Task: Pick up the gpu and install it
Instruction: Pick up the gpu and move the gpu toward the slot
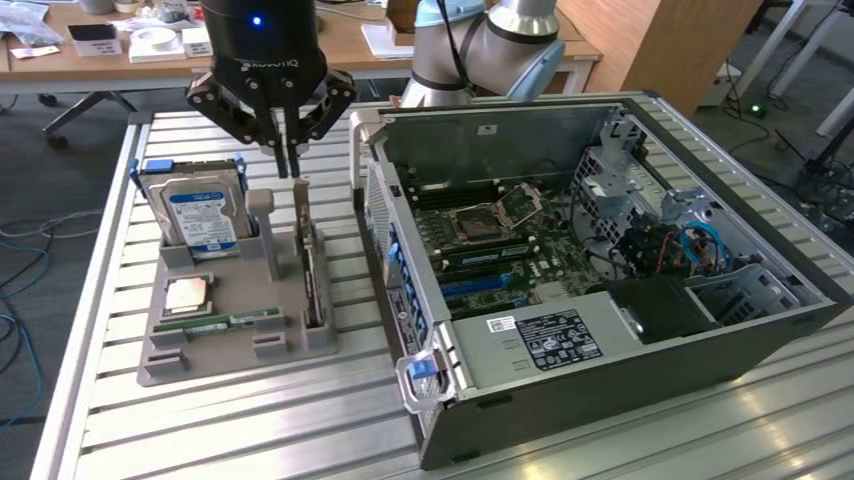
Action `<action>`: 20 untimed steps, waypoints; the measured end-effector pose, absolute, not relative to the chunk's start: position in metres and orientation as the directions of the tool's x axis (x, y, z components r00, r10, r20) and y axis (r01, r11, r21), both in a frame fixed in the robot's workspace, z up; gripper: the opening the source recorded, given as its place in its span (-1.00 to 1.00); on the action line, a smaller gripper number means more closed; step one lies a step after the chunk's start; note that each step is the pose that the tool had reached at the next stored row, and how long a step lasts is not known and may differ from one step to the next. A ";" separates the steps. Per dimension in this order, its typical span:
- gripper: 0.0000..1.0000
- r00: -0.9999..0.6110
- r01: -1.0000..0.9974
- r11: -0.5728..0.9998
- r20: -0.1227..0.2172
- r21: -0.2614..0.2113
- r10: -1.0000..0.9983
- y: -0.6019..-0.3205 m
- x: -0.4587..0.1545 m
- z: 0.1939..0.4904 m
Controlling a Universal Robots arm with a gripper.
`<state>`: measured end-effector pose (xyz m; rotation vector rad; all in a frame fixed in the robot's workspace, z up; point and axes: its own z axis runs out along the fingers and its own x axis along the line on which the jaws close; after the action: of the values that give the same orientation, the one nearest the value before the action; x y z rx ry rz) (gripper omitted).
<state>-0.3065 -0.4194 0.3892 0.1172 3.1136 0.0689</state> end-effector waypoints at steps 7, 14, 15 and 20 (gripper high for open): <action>-0.17 -0.997 0.075 0.996 -0.023 0.045 0.076 -0.419 -0.307 0.389; -0.17 -0.997 0.075 0.996 -0.023 0.046 0.076 -0.419 -0.307 0.387; -0.17 -0.997 0.075 0.996 -0.023 0.046 0.076 -0.419 -0.307 0.386; -0.17 -0.997 0.075 0.996 -0.023 0.046 0.076 -0.419 -0.307 0.380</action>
<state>-0.3066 -0.4194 0.3803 0.1173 3.1137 0.0695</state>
